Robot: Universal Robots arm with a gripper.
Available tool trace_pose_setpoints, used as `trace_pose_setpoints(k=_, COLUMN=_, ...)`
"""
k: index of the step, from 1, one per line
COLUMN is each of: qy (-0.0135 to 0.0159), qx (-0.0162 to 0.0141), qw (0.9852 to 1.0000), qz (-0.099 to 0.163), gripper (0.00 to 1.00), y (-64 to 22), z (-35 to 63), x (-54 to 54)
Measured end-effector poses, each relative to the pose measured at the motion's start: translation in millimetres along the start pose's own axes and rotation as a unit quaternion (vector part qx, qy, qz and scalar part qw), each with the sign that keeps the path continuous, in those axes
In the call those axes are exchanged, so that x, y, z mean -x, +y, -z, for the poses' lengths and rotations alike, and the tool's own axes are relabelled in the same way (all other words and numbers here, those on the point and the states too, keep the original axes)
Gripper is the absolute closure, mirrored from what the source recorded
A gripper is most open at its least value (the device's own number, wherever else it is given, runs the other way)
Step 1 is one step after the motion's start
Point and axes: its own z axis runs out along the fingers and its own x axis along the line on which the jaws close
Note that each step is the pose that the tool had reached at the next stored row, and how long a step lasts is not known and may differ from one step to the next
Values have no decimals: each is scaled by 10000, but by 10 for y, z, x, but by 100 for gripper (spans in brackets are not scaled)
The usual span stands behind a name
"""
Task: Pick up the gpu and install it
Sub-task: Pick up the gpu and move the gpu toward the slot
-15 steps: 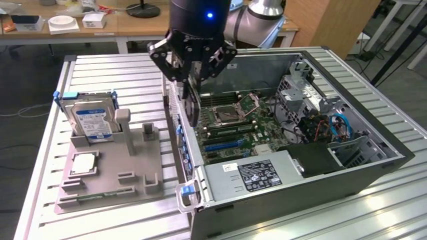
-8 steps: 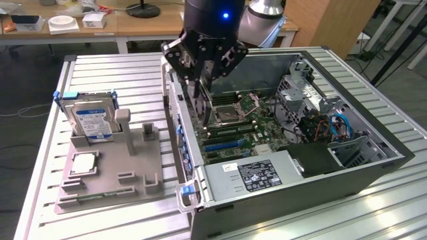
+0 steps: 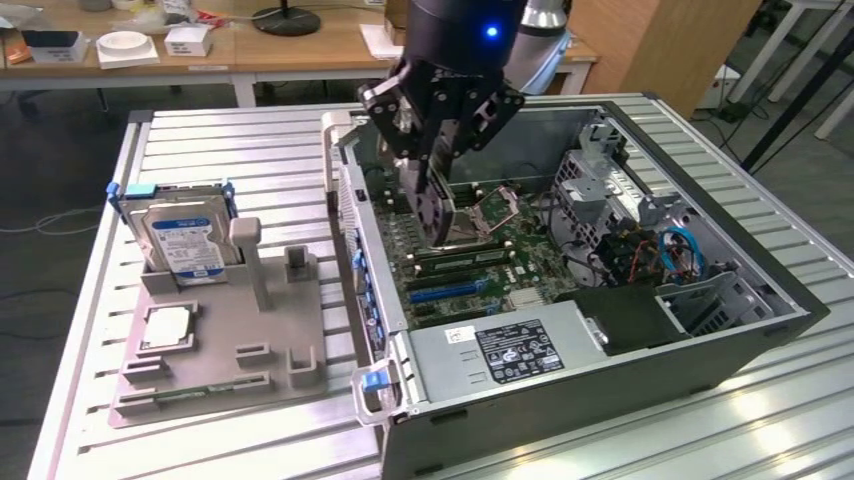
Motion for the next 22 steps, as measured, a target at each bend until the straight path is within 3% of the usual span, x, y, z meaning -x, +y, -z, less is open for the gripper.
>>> trace_pose_setpoints(k=22, qy=-6, qx=76, qw=10000, qz=33, gripper=74, y=-91, z=41, x=904)
